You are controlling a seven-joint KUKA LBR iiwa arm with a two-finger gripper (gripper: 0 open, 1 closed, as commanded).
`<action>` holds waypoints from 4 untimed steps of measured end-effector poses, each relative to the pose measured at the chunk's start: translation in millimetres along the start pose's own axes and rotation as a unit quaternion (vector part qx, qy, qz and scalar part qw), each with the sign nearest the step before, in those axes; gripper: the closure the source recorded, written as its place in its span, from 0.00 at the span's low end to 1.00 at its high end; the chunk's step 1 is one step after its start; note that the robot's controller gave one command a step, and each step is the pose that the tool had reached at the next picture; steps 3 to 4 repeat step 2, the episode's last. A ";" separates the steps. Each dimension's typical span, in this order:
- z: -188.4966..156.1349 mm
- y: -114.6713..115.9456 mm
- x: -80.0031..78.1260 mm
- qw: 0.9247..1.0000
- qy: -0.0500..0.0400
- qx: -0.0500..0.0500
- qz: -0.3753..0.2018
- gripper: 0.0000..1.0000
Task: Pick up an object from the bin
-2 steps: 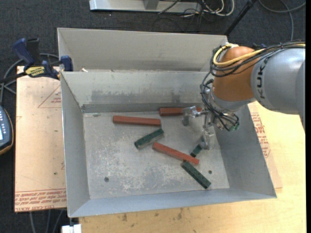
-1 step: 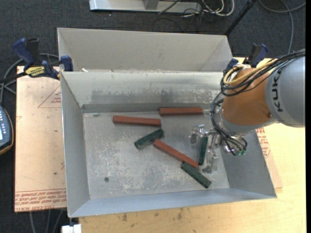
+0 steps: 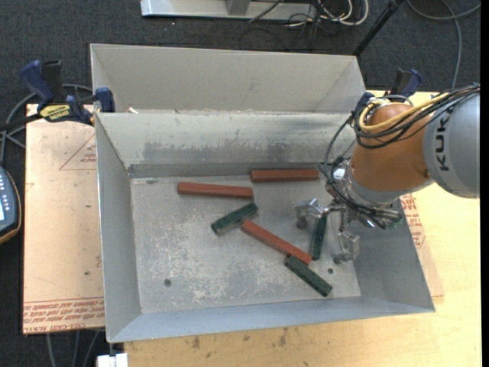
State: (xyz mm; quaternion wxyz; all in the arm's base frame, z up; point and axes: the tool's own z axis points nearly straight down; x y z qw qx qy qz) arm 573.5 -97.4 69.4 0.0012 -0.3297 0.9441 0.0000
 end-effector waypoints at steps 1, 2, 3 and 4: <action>-1.0 0.1 -0.5 1.000 0.000 0.000 0.000 1.00; -159.6 8.0 -24.2 0.999 -0.004 0.003 -0.035 1.00; -159.6 8.0 -24.2 0.999 -0.004 0.003 -0.035 1.00; -159.6 8.0 -24.2 0.999 -0.004 0.003 -0.035 1.00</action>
Offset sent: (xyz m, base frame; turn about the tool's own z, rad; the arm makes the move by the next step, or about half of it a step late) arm 0.0000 0.0000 0.0000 0.0000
